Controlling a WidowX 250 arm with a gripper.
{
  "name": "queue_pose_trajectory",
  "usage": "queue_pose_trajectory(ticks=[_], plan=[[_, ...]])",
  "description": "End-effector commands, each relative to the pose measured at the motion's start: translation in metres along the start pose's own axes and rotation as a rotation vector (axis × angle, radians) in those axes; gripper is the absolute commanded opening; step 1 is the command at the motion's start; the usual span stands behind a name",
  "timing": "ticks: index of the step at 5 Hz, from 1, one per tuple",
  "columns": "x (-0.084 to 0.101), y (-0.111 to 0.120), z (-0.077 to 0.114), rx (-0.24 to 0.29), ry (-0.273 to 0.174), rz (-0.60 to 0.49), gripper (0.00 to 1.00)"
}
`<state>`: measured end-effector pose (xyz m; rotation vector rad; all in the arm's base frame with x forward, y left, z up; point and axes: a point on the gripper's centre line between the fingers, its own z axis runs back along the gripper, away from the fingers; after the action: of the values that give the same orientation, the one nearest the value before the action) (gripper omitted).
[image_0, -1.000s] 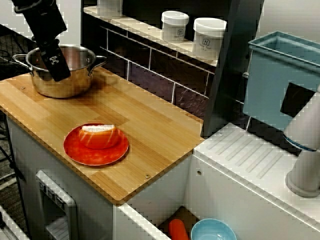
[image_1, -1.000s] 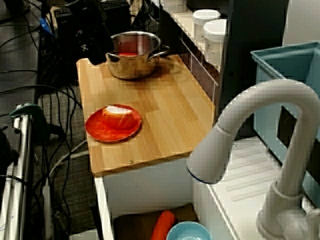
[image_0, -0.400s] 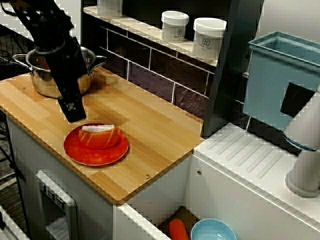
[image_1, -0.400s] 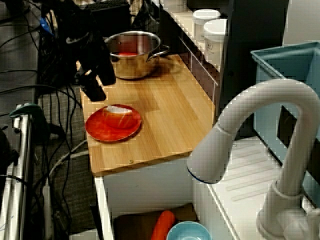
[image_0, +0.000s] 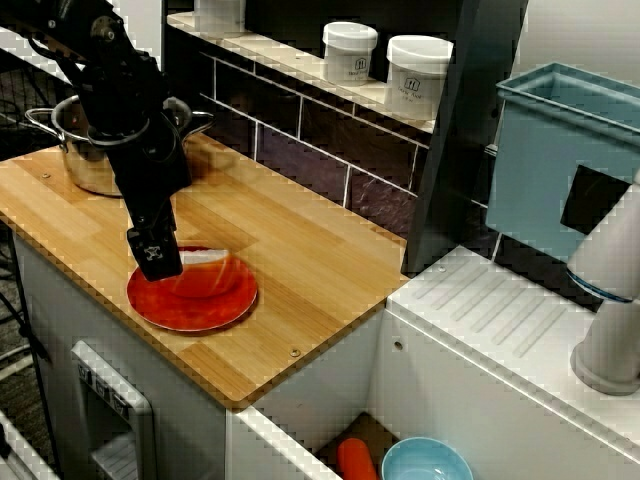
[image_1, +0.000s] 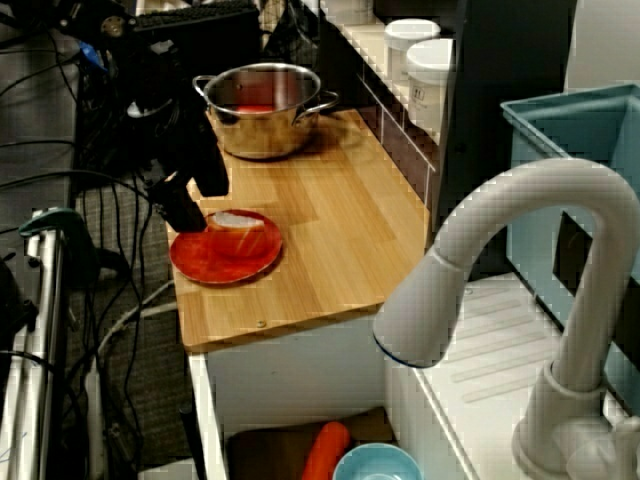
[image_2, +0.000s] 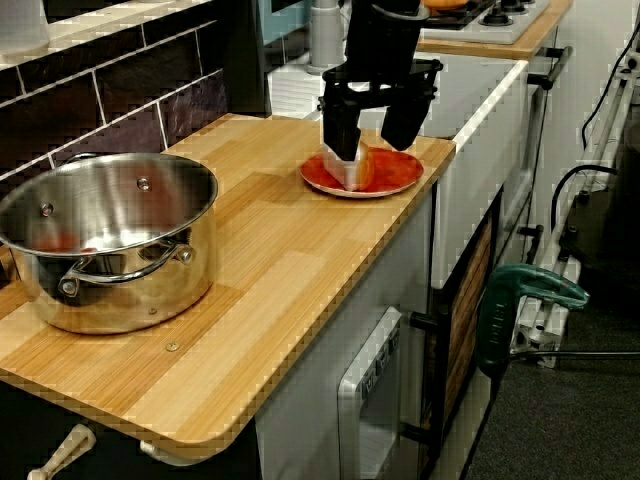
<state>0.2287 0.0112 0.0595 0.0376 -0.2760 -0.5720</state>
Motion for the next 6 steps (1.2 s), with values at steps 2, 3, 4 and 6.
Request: queue_pose_trajectory(ticks=[2,3,4,6], plan=[[0.006,0.009,0.004,0.010,-0.022,0.007,1.00],[0.010,0.013,-0.002,0.015,-0.018,0.007,1.00],[0.013,0.013,-0.005,0.011,-0.014,0.007,1.00],[0.014,0.010,-0.010,0.000,0.001,0.006,1.00]])
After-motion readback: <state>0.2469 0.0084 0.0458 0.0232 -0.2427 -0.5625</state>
